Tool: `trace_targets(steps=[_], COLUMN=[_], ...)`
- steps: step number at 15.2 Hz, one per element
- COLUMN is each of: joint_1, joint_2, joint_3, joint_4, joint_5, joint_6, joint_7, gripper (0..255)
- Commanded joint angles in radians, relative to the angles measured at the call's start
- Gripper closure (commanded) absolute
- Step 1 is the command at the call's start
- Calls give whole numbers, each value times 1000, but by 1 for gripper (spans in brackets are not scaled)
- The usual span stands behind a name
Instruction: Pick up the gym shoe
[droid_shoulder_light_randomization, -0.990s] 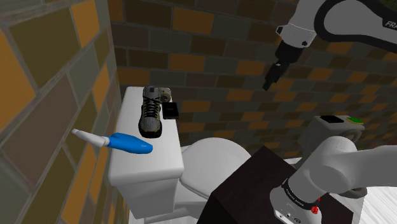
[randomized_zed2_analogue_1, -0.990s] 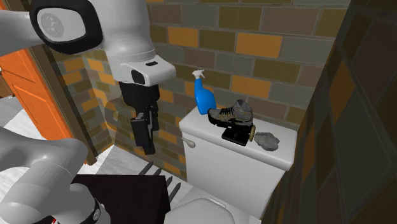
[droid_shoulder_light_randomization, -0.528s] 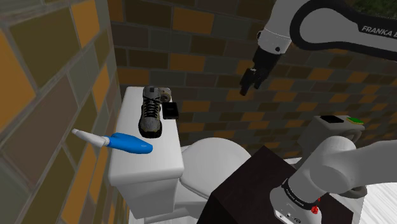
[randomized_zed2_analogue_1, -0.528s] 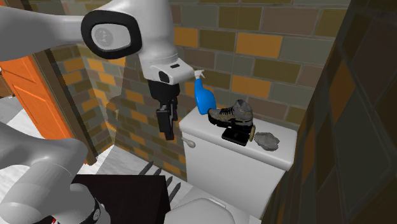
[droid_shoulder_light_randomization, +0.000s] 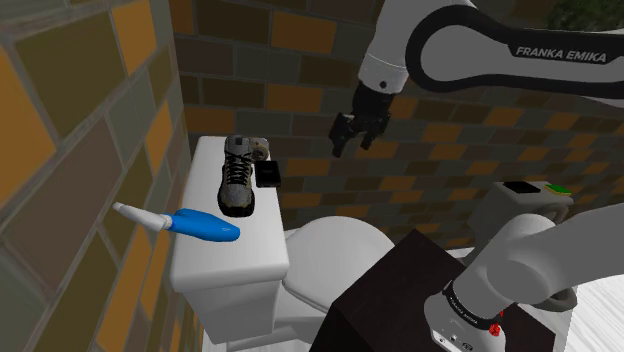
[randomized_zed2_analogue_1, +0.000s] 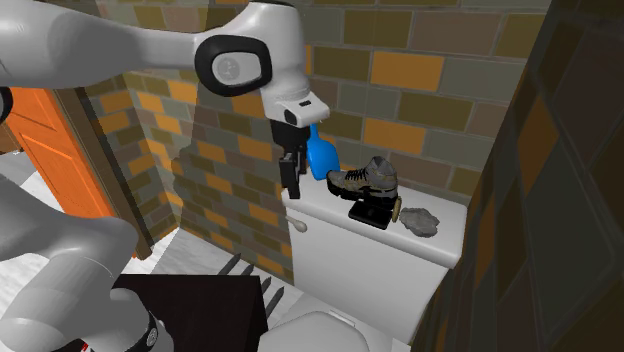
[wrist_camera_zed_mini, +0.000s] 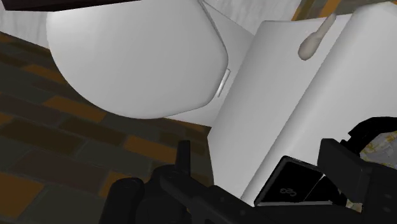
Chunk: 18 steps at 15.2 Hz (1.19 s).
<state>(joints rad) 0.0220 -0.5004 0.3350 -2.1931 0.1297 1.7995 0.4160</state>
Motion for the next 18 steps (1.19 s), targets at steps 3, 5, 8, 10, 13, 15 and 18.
trace_targets(steps=[3,5,8,10,13,15,18], joint_1=[-13,-19,-26,-27,-17,1,46], joint_2=[118,186,295,373,498,586,721], joint_3=[73,109,161,192,228,243,247], joint_4=[72,119,201,263,369,450,587], joint_5=[1,-11,-46,-81,-148,-200,-281], joint_6=[64,91,126,143,158,160,148], joint_7=[130,199,306,381,495,569,673], gripper=[0,0,0,0,0,0,0])
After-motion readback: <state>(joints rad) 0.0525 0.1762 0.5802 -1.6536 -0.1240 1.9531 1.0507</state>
